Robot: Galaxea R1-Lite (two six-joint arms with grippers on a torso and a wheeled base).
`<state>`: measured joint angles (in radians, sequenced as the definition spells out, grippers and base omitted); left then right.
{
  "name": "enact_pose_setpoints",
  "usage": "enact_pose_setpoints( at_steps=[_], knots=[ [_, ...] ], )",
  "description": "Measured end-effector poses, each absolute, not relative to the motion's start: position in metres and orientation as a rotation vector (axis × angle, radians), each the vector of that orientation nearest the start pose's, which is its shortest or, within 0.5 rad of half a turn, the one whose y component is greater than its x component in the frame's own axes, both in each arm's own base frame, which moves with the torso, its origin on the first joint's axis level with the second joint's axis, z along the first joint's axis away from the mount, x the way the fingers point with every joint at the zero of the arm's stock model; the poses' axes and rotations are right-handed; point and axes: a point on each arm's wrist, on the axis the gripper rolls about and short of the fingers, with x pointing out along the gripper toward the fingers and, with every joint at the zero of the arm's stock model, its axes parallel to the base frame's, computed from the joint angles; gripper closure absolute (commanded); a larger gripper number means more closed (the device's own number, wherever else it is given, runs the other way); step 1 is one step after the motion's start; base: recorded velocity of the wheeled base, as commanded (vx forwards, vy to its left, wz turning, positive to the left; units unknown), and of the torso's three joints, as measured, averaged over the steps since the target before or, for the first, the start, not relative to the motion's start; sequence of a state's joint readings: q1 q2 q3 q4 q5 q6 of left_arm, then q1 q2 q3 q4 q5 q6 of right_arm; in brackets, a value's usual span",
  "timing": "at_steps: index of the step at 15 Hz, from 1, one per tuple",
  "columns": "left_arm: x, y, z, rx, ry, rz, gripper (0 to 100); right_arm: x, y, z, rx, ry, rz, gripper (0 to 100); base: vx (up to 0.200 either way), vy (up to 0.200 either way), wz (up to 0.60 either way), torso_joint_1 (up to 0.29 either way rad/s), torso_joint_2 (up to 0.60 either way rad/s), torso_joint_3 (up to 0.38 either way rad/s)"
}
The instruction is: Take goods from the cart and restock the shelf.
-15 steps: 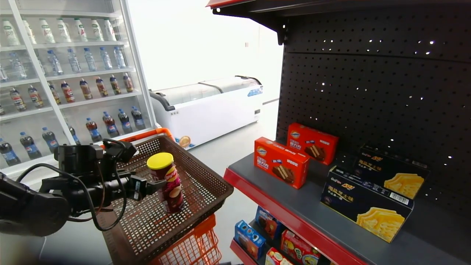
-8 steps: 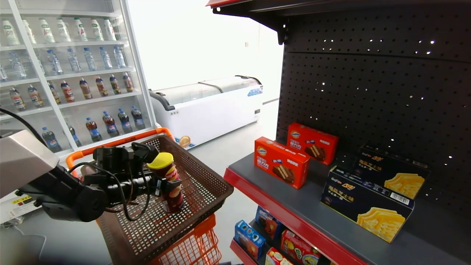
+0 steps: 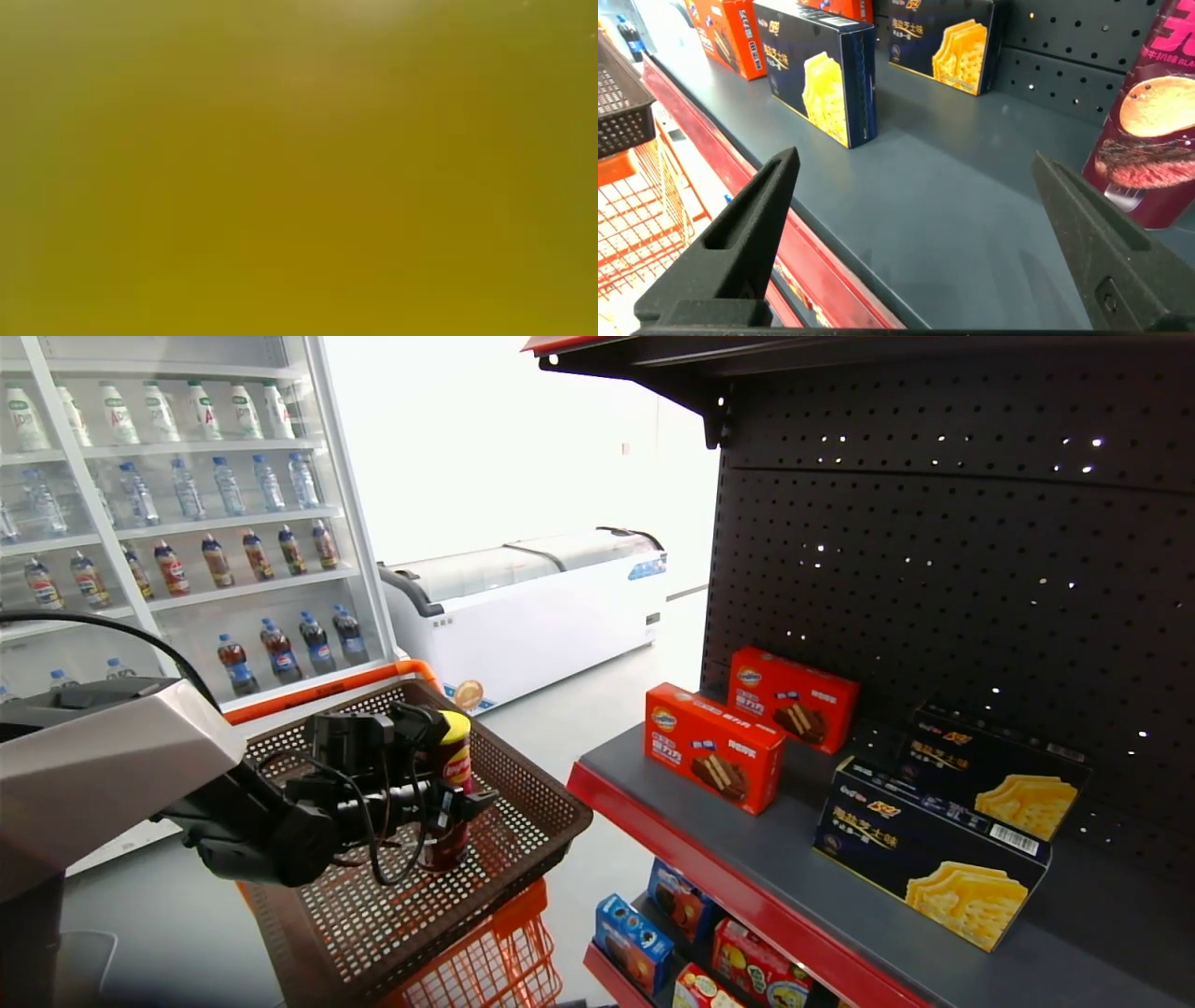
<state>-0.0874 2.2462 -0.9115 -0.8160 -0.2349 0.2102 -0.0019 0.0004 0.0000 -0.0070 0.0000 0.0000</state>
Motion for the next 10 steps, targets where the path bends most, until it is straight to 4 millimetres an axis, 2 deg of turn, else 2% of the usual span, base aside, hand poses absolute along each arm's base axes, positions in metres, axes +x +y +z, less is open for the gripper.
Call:
enact_pose_setpoints(
  at_steps=[3, 4, 10],
  knots=[
    [0.392, -0.04, 0.026, 0.193, 0.487, -0.376, 0, -0.023, 0.0, 0.076, 0.0, -0.006, -0.002, 0, 0.0, 0.0, 0.0, 0.0, 0.0, 0.0],
    [0.394, -0.04, 0.025, 0.199, 0.484, -0.378, 100, -0.023, 0.0, 0.076, 0.0, -0.006, -0.002, 0, 0.0, 0.0, 0.0, 0.0, 0.0, 0.0],
    [0.403, -0.042, 0.026, 0.205, 0.464, -0.371, 100, -0.023, 0.0, 0.076, 0.0, -0.006, -0.002, 0, 0.0, 0.0, 0.0, 0.0, 0.0, 0.0]
  ],
)
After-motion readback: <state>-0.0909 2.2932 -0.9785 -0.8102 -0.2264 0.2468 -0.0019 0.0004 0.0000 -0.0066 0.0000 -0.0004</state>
